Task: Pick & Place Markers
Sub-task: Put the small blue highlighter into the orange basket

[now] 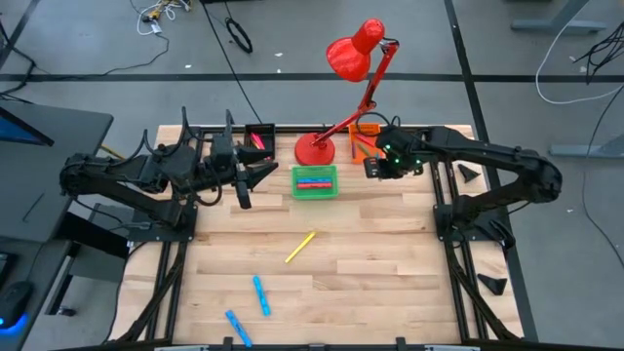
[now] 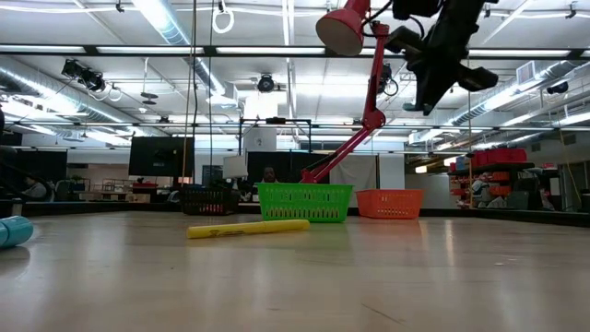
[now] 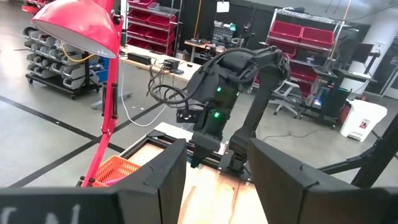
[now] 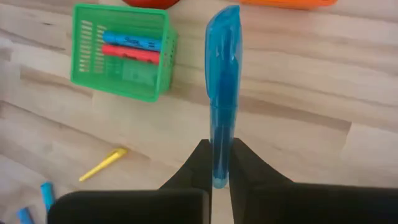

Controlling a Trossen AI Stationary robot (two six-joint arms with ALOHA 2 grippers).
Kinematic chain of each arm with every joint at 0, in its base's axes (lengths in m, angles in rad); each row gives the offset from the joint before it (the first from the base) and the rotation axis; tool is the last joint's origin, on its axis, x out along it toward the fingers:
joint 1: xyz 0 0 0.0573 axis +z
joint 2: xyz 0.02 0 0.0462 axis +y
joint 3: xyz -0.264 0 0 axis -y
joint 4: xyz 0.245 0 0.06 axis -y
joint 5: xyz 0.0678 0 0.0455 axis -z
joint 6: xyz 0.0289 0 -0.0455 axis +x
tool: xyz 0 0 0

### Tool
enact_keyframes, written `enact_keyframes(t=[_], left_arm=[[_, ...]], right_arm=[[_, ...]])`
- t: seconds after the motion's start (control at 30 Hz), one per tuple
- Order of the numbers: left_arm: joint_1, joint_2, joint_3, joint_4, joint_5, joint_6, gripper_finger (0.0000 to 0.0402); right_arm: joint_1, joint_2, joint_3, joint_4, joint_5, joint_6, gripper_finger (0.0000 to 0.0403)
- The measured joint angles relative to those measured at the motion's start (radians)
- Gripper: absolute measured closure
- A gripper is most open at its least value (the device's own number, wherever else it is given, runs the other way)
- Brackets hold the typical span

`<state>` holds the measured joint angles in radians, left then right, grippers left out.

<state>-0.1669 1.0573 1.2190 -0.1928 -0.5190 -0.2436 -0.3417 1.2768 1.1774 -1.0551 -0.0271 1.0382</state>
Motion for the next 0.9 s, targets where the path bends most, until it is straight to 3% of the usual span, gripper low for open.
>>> enact_keyframes(t=[0.3,0.43,0.9], left_arm=[[0.0,0.0,0.0,0.001,0.002,-0.007,0.0225],[0.0,0.0,0.0,0.001,0.049,-0.007,0.0225],[0.0,0.0,0.0,0.002,0.071,-0.007,0.0225]], right_arm=[[-0.104,0.16,0.0,0.109,0.104,-0.124,0.0388],[-0.151,0.232,0.0,0.162,0.144,-0.163,0.0388],[-0.196,0.441,0.0,0.343,0.301,-0.261,0.0388]])
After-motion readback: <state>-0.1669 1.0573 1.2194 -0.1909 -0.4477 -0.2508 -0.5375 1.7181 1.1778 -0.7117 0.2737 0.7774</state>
